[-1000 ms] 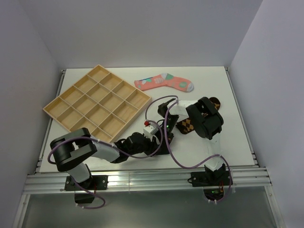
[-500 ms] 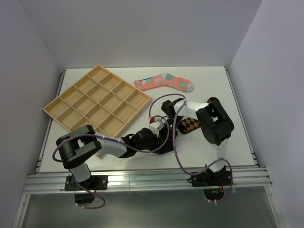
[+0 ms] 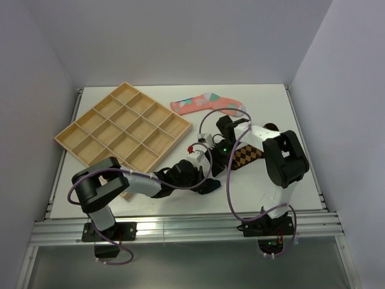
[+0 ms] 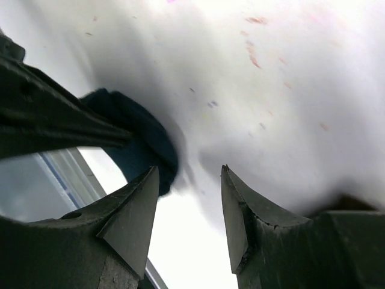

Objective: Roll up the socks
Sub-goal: Roll the sock at the center of the board.

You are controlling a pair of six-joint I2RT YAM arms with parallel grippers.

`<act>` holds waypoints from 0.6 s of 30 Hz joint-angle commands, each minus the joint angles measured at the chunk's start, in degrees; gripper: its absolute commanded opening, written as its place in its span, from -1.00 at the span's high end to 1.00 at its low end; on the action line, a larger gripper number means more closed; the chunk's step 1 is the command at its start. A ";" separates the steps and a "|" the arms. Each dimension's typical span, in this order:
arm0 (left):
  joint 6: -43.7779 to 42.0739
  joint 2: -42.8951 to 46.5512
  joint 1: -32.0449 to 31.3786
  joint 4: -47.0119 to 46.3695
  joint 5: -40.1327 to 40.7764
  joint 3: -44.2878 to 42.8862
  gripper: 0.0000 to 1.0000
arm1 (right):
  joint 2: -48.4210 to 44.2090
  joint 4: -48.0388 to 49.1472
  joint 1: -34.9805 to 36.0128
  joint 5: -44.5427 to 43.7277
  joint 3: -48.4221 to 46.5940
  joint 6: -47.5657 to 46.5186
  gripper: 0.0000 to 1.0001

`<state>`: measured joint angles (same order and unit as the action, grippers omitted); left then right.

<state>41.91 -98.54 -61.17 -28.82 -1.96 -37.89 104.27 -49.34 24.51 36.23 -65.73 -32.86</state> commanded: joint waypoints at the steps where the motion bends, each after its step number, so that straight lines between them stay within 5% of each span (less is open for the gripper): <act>1: 0.63 -2.88 1.13 8.08 -1.12 0.97 0.99 | -4.51 1.97 -2.27 0.86 1.66 -1.76 -0.07; 18: 1.42 -7.19 5.88 16.42 -8.50 -5.96 0.99 | -30.84 11.00 -8.60 2.98 19.75 -17.75 -0.04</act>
<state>44.80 -102.17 -56.53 -22.72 -10.07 -43.79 79.70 -43.40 15.97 39.35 -49.52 -44.80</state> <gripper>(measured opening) 0.024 0.519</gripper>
